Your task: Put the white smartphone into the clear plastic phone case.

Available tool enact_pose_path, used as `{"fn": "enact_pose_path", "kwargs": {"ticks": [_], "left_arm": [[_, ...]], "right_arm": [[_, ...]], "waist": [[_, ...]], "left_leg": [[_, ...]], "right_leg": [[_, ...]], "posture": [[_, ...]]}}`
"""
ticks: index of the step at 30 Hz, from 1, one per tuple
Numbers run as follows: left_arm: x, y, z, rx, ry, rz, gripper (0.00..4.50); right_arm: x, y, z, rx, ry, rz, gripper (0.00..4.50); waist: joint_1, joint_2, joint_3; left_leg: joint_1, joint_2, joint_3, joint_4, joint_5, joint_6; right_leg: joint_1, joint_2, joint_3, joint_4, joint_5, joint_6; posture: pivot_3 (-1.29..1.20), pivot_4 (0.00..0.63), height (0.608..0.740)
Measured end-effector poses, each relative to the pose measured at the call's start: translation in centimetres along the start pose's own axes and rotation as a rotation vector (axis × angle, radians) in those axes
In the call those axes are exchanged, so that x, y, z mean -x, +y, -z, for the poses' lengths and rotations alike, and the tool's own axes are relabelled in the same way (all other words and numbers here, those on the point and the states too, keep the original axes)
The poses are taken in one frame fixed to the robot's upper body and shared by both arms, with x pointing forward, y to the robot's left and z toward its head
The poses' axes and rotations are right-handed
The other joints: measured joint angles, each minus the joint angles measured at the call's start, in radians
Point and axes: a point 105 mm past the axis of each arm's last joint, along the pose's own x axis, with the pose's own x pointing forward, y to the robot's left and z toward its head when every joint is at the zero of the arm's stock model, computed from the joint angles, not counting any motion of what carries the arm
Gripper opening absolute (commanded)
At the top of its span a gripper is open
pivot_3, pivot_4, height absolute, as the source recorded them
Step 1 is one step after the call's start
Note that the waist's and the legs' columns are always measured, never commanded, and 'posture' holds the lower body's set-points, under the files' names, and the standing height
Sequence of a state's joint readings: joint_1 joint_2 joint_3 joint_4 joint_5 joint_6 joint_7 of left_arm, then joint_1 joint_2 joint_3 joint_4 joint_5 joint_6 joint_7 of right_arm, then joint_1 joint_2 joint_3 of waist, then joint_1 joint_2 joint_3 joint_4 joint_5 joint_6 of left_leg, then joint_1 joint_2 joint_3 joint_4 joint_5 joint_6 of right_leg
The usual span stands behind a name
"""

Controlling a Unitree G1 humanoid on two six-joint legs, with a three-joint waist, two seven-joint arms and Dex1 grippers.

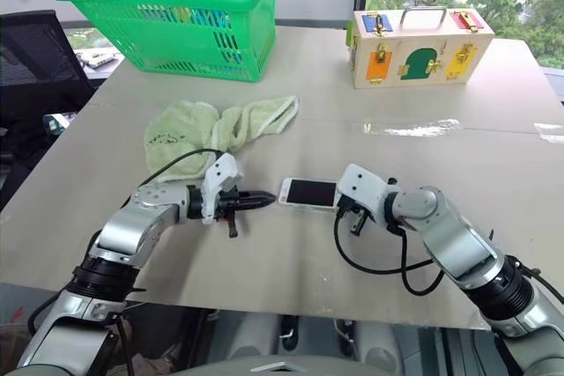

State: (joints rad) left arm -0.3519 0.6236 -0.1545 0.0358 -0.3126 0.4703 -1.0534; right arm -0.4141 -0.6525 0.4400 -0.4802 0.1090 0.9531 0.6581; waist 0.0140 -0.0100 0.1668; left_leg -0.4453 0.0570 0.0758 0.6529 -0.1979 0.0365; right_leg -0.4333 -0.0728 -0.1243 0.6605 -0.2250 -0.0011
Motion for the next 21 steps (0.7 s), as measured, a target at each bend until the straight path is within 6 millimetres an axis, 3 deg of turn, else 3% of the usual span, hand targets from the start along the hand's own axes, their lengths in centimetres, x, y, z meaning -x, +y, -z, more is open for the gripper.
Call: {"fn": "enact_pose_path", "kwargs": {"ticks": [21], "left_arm": [[0.57,0.19,0.25,0.027,-0.041,-0.012,0.05]], "right_arm": [[-0.42,-0.39,-0.18,0.014,-0.040,-0.037,0.00]], "waist": [[-0.001,0.000,0.000]], "left_leg": [[0.002,0.000,-0.001,0.000,0.000,0.001]], "right_leg": [[0.001,0.001,0.000,0.001,0.000,0.000]], "posture": [[0.00,0.150,0.740]]}}
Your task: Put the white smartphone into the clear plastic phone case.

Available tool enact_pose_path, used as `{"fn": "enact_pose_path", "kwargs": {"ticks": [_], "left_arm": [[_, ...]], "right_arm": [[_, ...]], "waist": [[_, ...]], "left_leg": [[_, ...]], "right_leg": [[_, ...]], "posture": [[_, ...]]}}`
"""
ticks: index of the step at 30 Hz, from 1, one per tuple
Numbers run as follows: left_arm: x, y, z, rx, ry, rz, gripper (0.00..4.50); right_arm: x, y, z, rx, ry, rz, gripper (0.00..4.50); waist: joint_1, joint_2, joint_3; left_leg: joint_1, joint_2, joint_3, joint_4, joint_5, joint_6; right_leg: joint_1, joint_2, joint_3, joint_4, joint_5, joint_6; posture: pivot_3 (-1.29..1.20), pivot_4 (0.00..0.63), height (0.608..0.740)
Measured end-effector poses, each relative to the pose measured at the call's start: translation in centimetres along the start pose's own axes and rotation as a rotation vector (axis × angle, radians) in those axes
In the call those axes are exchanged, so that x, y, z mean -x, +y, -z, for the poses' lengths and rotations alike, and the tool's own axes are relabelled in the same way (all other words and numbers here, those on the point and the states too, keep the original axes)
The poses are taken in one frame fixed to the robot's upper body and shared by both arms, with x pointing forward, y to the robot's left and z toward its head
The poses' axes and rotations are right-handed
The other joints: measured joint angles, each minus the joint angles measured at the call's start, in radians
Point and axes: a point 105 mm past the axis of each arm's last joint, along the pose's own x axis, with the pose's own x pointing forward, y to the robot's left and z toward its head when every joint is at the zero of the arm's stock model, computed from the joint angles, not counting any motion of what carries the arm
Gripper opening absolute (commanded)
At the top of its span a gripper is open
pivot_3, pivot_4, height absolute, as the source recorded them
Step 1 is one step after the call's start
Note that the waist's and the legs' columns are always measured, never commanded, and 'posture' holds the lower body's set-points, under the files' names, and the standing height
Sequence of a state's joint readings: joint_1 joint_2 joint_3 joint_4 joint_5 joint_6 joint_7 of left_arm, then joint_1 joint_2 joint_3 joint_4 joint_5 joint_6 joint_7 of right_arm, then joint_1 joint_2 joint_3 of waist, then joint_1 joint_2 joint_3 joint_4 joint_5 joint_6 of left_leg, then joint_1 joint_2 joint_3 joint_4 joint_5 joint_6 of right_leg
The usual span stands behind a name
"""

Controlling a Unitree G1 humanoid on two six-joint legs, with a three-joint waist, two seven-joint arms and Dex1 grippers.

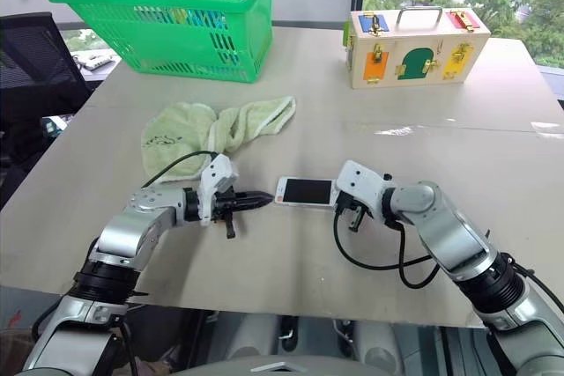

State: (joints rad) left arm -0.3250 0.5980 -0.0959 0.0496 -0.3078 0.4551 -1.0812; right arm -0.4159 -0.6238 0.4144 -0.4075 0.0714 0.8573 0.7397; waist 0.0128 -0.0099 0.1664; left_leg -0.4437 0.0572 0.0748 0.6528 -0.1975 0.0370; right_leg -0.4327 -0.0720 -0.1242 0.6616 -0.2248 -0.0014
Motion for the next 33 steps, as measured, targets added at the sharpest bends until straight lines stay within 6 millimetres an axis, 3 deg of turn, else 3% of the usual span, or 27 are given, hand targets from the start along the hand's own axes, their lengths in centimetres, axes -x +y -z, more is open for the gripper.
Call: {"fn": "enact_pose_path", "kwargs": {"ticks": [9,15,21,33], "left_arm": [[0.5,-0.1,0.1,0.037,-0.018,0.015,0.05],[0.4,0.6,-1.2,0.023,-0.033,0.000,0.05],[1.0,0.9,-0.3,0.032,-0.004,-0.015,0.05],[0.9,0.6,-0.3,0.015,0.004,-0.010,0.05]], "right_arm": [[0.8,-0.4,0.1,-0.010,-0.040,0.000,0.00],[1.8,-1.2,-0.1,-0.048,-0.071,0.026,0.00],[1.8,-0.3,0.9,-0.066,-0.041,0.001,0.00],[1.9,0.2,0.8,-0.061,-0.033,-0.016,0.00]], "waist": [[0.001,0.000,0.001],[0.001,-0.001,0.001],[0.000,-0.001,0.001],[0.002,-0.001,0.001]], "left_leg": [[-0.003,0.000,0.000,-0.001,0.002,0.003],[-0.004,-0.002,0.000,-0.001,0.002,0.003],[-0.005,-0.002,0.001,-0.002,0.002,0.003],[-0.005,-0.002,0.001,-0.002,0.002,0.003]], "right_leg": [[-0.001,0.002,0.000,-0.001,0.001,0.002],[-0.002,0.002,0.000,-0.002,0.001,0.002],[-0.002,0.003,0.000,-0.004,0.001,0.003],[-0.002,0.002,0.000,-0.003,0.001,0.003]], "posture": [[0.00,0.150,0.740],[0.00,0.150,0.740],[0.00,0.150,0.740],[0.00,0.150,0.740]]}}
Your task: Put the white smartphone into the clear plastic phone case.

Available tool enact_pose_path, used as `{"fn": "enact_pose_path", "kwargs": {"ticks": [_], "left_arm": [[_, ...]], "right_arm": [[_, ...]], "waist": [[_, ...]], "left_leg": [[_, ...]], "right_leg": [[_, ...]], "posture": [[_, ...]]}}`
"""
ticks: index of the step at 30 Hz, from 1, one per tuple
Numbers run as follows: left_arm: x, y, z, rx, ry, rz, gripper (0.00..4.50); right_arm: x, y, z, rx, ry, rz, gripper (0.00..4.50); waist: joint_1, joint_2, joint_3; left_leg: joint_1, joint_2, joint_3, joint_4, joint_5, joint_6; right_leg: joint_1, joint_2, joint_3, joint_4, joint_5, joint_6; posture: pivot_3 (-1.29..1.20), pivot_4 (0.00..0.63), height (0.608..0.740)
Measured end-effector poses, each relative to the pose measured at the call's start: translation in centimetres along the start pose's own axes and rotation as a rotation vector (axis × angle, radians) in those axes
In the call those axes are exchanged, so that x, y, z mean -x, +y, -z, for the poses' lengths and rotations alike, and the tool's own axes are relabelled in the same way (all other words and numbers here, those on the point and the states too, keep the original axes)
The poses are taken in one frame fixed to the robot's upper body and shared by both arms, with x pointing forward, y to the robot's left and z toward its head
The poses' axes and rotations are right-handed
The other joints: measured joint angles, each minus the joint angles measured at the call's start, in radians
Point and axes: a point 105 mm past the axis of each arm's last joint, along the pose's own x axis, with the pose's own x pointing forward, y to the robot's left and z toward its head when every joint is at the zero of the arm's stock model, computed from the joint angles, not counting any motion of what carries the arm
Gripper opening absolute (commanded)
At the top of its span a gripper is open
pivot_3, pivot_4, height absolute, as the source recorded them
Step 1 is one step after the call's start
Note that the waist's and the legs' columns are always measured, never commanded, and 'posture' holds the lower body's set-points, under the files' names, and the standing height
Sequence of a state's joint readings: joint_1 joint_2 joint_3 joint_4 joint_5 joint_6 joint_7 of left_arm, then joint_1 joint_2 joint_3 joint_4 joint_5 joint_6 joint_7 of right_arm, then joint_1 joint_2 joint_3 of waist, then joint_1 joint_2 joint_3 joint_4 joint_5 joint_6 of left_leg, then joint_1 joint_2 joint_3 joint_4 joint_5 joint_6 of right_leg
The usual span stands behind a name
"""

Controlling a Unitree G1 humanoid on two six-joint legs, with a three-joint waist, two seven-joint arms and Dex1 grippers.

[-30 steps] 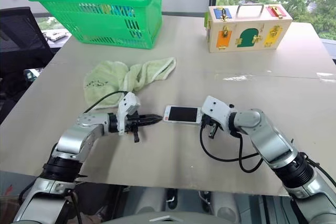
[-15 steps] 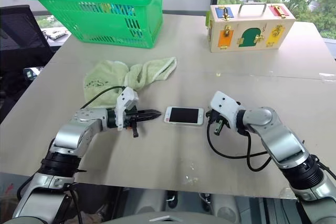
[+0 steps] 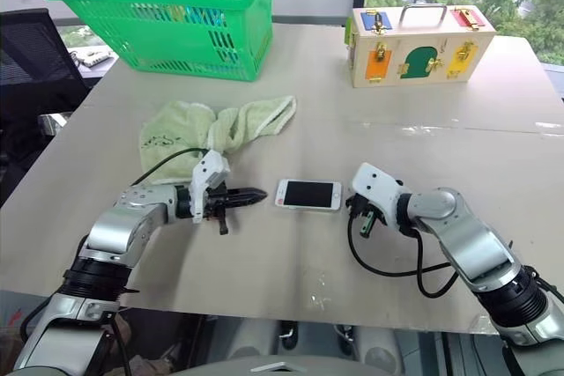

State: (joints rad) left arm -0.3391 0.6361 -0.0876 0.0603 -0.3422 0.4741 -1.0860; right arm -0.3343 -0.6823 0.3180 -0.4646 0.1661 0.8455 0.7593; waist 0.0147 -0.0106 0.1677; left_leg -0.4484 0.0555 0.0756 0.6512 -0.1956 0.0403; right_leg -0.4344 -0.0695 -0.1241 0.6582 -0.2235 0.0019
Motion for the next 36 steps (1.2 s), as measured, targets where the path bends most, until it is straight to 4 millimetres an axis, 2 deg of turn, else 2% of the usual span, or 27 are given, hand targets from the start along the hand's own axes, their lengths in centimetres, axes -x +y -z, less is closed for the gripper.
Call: {"fn": "enact_pose_path", "kwargs": {"ticks": [16,29,32,36], "left_arm": [[-0.5,-0.3,-0.1,-0.002,-0.006,0.013,0.05],[-1.4,-0.9,-0.1,-0.006,-0.009,0.038,0.05],[-1.4,-1.0,-0.2,-0.014,-0.010,0.034,0.05],[-1.4,-1.3,-0.1,-0.018,-0.010,0.038,0.05]], "right_arm": [[0.3,0.1,-1.4,0.048,-0.030,-0.025,0.00],[-2.5,2.8,-3.3,0.110,-0.090,-0.203,0.00],[-2.3,2.4,-3.4,0.086,-0.097,-0.196,0.00],[-0.4,0.3,-2.9,0.063,-0.076,-0.112,0.00]], "waist": [[0.002,0.000,0.000],[0.005,0.000,0.000],[0.005,0.000,0.000],[0.006,0.000,0.000]], "left_leg": [[0.000,-0.001,0.000,0.001,0.000,0.000],[0.000,-0.002,0.000,0.002,0.000,0.000],[0.000,-0.002,0.000,0.002,0.000,0.000],[0.000,-0.002,0.000,0.002,0.000,0.000]], "right_leg": [[0.001,0.000,0.000,0.000,0.000,0.000],[0.001,0.000,0.000,0.000,0.000,0.001],[0.001,-0.001,0.000,0.000,0.001,0.001],[0.001,-0.001,0.000,0.000,0.001,0.001]], "posture": [[0.00,0.150,0.740],[0.00,0.150,0.740],[0.00,0.150,0.740],[0.00,0.150,0.740]]}}
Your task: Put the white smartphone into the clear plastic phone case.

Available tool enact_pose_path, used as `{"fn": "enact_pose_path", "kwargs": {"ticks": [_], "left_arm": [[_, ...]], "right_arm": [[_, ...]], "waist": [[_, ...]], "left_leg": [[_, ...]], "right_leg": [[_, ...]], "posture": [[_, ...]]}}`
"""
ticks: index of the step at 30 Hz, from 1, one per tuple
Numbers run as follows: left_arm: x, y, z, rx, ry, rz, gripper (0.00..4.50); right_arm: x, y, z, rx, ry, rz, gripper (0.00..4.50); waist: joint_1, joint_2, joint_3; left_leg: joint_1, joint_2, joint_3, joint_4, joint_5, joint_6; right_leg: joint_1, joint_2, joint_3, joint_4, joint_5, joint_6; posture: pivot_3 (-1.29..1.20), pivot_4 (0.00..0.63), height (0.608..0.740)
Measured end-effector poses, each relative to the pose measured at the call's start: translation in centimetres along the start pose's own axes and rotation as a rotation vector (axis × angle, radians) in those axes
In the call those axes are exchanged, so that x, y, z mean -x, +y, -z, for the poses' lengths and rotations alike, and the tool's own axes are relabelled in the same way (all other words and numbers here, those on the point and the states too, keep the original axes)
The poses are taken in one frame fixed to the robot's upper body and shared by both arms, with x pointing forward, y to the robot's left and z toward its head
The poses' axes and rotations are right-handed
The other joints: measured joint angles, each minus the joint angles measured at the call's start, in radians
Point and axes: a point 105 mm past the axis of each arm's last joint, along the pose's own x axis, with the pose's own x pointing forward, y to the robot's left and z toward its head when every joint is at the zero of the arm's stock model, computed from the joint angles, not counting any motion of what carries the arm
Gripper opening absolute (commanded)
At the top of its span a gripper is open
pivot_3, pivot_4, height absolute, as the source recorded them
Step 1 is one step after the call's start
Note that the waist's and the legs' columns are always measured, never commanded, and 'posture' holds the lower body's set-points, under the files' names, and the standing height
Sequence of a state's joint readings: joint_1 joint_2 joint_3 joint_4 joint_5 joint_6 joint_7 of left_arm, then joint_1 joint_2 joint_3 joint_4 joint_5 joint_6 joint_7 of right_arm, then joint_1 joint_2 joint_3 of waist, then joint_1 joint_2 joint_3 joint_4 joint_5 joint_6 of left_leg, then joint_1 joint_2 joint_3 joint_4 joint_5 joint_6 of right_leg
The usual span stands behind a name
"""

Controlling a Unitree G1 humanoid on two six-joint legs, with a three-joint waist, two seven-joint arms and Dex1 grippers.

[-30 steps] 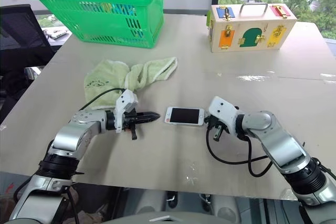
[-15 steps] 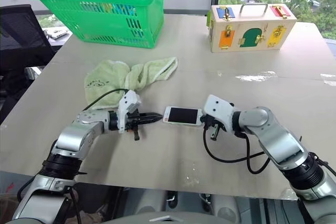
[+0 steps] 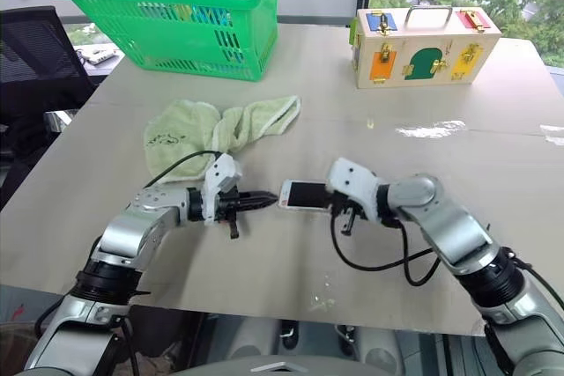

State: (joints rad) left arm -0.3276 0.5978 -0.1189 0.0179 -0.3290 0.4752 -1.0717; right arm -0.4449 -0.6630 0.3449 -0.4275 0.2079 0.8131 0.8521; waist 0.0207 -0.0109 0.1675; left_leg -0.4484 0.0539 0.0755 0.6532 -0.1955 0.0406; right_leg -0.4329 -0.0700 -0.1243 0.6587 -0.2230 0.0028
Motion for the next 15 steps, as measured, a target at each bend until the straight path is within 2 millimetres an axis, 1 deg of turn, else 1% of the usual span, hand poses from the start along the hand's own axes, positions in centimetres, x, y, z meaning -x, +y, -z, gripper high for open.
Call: {"fn": "enact_pose_path", "kwargs": {"ticks": [3,5,10,15], "left_arm": [[0.0,0.0,0.0,0.001,0.000,-0.003,0.05],[-0.1,0.0,0.0,0.002,-0.002,-0.005,0.05],[-0.2,0.0,0.0,0.002,-0.003,-0.003,0.05],[-0.2,-0.1,0.0,-0.001,-0.002,-0.001,0.05]], "right_arm": [[1.9,-1.3,0.6,-0.005,0.039,0.076,0.00],[2.4,-1.4,1.2,-0.014,0.060,0.088,0.00],[2.3,-1.4,1.7,-0.013,0.080,0.092,0.00],[1.3,-0.9,2.7,-0.007,0.117,0.063,0.00]], "waist": [[-0.001,0.000,0.000],[0.000,0.000,0.000],[-0.001,0.000,0.000],[0.001,0.000,0.000]], "left_leg": [[0.000,0.000,0.000,0.000,0.000,0.000],[0.000,0.000,-0.001,0.000,0.000,0.000],[0.000,0.000,0.000,0.000,0.000,0.000],[0.000,0.000,0.000,0.000,0.000,0.000]], "right_leg": [[0.000,0.000,0.000,0.000,0.000,0.000],[0.000,0.000,0.000,0.001,0.000,0.000],[0.000,0.000,0.000,0.001,0.000,0.000],[0.000,0.000,0.000,0.001,0.000,0.000]], "posture": [[0.00,0.150,0.740],[0.00,0.150,0.740],[0.00,0.150,0.740],[0.00,0.150,0.740]]}}
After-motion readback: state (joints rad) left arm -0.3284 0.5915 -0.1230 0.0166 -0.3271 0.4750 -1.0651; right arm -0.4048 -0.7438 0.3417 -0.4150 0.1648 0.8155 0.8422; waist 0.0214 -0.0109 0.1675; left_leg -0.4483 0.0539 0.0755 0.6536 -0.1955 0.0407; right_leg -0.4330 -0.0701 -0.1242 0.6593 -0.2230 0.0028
